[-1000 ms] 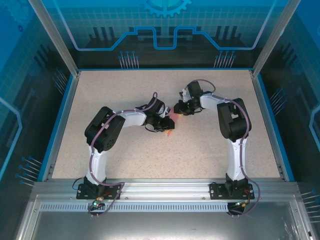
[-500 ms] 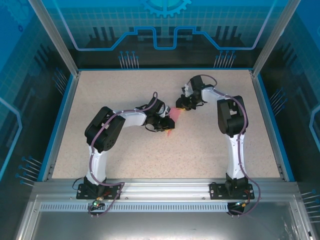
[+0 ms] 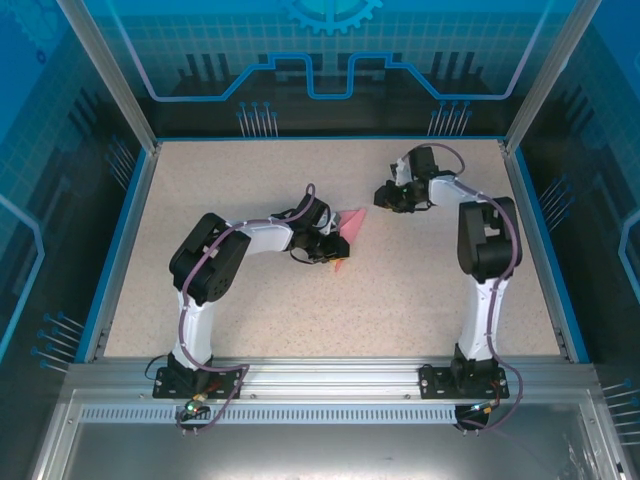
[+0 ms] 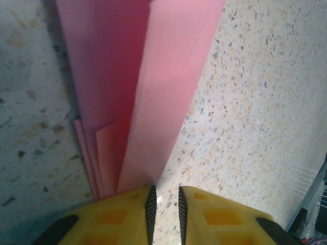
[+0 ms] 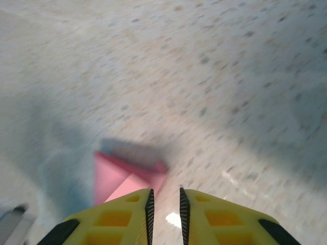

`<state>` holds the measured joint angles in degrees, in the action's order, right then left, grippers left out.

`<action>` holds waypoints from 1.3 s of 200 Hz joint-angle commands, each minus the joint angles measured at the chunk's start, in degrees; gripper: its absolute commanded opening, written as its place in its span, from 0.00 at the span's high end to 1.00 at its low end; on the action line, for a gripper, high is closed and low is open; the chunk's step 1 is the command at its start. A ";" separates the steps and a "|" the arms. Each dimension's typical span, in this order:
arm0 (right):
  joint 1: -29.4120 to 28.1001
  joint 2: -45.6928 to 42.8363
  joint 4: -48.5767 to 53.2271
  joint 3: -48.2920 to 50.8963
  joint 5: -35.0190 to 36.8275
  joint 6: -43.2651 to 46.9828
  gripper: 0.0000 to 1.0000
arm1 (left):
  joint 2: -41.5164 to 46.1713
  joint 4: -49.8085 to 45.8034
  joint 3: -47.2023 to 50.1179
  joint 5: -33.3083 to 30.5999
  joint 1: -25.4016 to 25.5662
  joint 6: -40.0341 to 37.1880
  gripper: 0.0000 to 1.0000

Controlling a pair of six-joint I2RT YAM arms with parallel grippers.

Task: Fold a paper plane with a square sheet of paper (fold left side to right side)
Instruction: Fold the wing for the fifth time at the center of the table.

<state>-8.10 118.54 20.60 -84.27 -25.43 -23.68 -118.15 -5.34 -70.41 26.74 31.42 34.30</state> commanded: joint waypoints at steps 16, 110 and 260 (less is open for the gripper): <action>-3.51 -6.90 -6.43 10.47 -7.85 -3.65 0.83 | -2.09 -7.58 1.42 -2.50 0.84 -0.57 0.77; -9.74 -4.51 -12.82 17.73 -12.44 -7.76 0.90 | -1.78 -7.65 1.60 -2.84 0.94 -0.56 0.77; -10.46 4.47 -4.05 7.57 -2.59 -1.55 0.91 | -1.76 -8.02 1.95 -2.87 0.99 -1.08 0.77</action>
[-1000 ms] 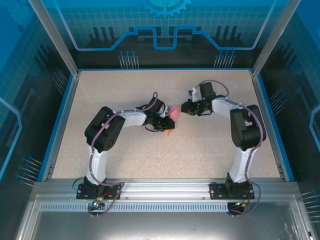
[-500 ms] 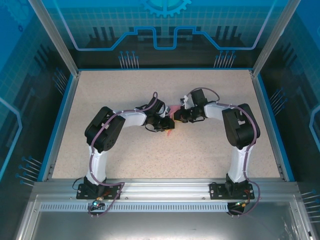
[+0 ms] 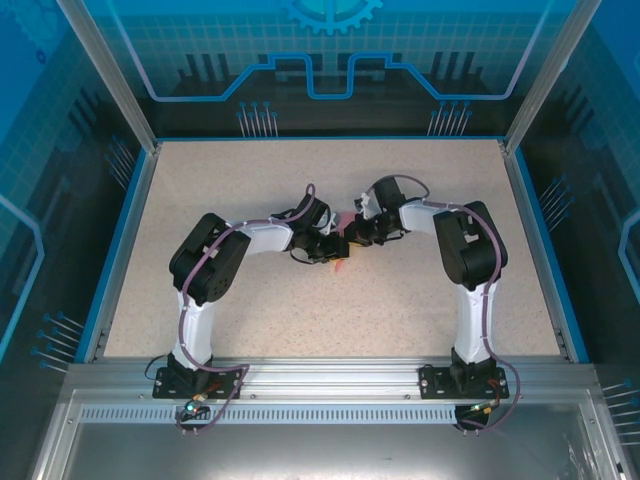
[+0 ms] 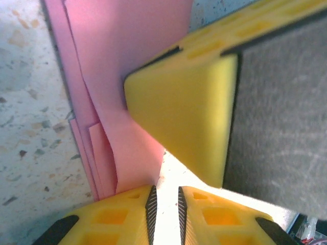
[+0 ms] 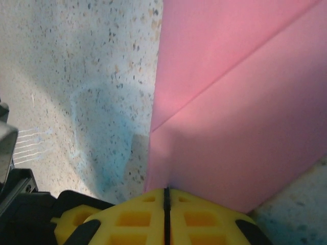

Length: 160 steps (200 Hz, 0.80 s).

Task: Fold a paper plane with a square sheet of paper (fold left side to right side)
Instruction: Fold the wing for the fifth time at the center of the table.

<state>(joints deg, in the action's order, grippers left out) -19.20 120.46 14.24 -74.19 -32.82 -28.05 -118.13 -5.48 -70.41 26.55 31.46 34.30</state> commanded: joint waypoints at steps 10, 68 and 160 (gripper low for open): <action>0.99 3.07 2.83 -3.48 5.48 3.46 0.91 | -1.84 -7.88 1.99 -2.79 0.88 -1.08 0.77; 4.21 6.19 6.22 -10.86 7.62 6.00 0.90 | -1.83 -7.88 2.06 -2.64 0.94 -1.15 0.77; 4.60 0.45 2.22 -6.73 -0.09 5.10 0.90 | -1.10 -7.37 2.00 -2.40 0.90 -0.90 0.77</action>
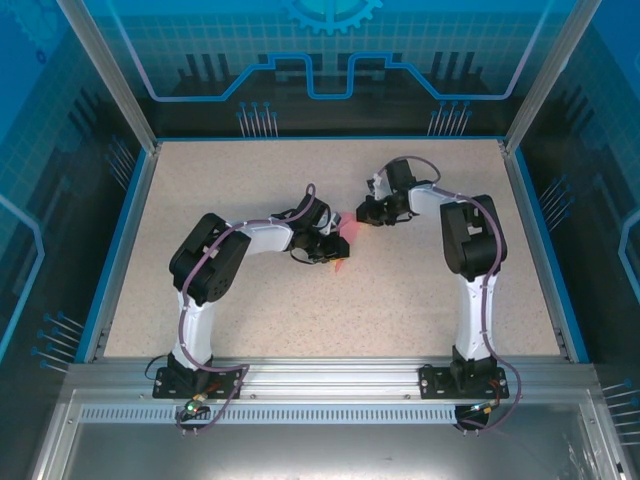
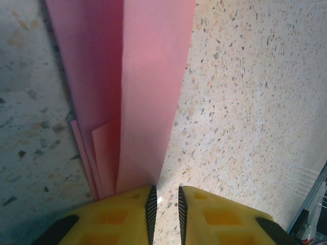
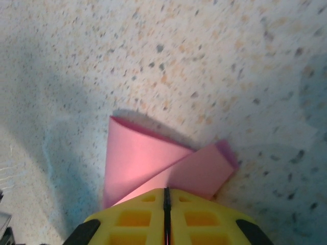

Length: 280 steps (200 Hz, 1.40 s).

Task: Fold a paper plane with a square sheet of paper (fold left side to right side)
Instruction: Fold the wing for the fifth time at the center of the table.

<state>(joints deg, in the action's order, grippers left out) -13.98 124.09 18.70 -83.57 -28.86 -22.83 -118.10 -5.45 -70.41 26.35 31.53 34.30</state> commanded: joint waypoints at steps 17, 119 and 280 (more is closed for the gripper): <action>-1.18 -2.91 -3.50 3.24 -5.14 -0.75 0.90 | -0.99 -7.20 1.95 -2.07 0.84 -0.88 0.77; -2.47 4.11 6.59 -3.22 0.98 -0.37 0.90 | 1.71 -9.19 2.65 -1.63 0.82 -2.37 0.75; -2.58 5.63 8.55 -2.92 0.89 0.33 0.91 | 3.88 -4.28 1.35 8.20 0.82 0.13 0.67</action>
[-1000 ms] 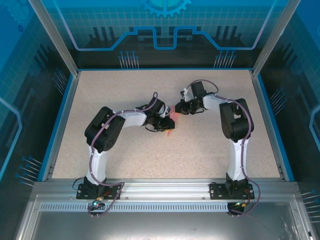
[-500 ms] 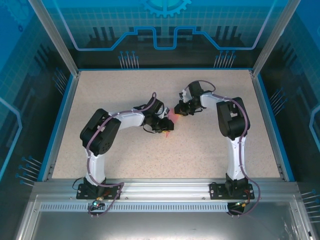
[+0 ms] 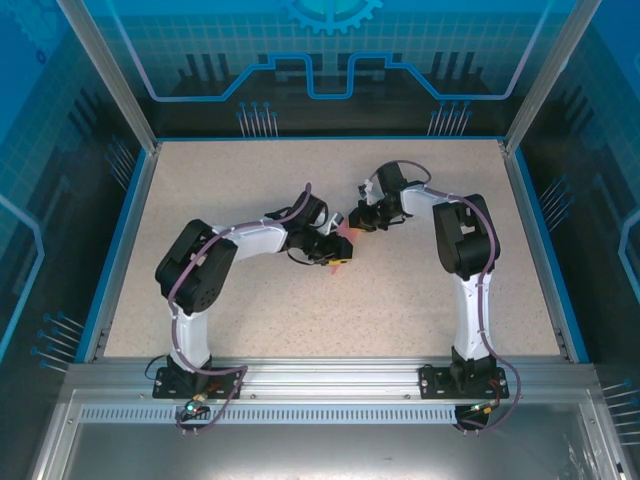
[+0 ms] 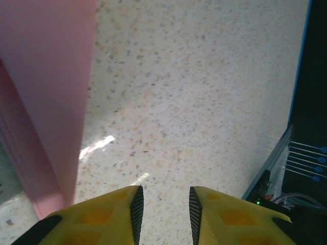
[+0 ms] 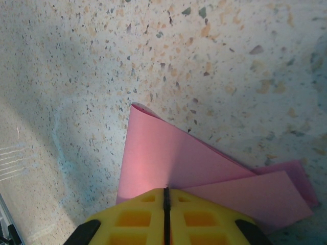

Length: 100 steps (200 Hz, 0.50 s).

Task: Fold a paper plane with a square sheet of paper (fold left side to right side)
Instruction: Fold the wing for the fifth time at the center of the table.

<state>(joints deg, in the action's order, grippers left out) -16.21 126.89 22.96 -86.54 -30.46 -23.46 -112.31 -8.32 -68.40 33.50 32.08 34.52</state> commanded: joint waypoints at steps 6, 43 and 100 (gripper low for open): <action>-0.38 2.84 4.44 -0.03 2.56 1.05 0.91 | -2.26 -1.42 -0.73 1.05 0.33 -0.16 0.67; -0.45 2.92 4.90 -0.03 3.18 1.33 0.91 | -2.82 -1.96 -0.56 -0.16 0.18 -0.68 0.67; -0.62 3.32 6.44 -0.95 4.62 2.20 0.91 | -2.75 -3.33 0.10 -2.19 -0.14 -1.30 0.67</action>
<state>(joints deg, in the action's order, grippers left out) -16.25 127.04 24.16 -87.13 -30.00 -22.65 -114.41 -9.41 -68.42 32.49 32.05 34.33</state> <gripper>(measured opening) 0.094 0.328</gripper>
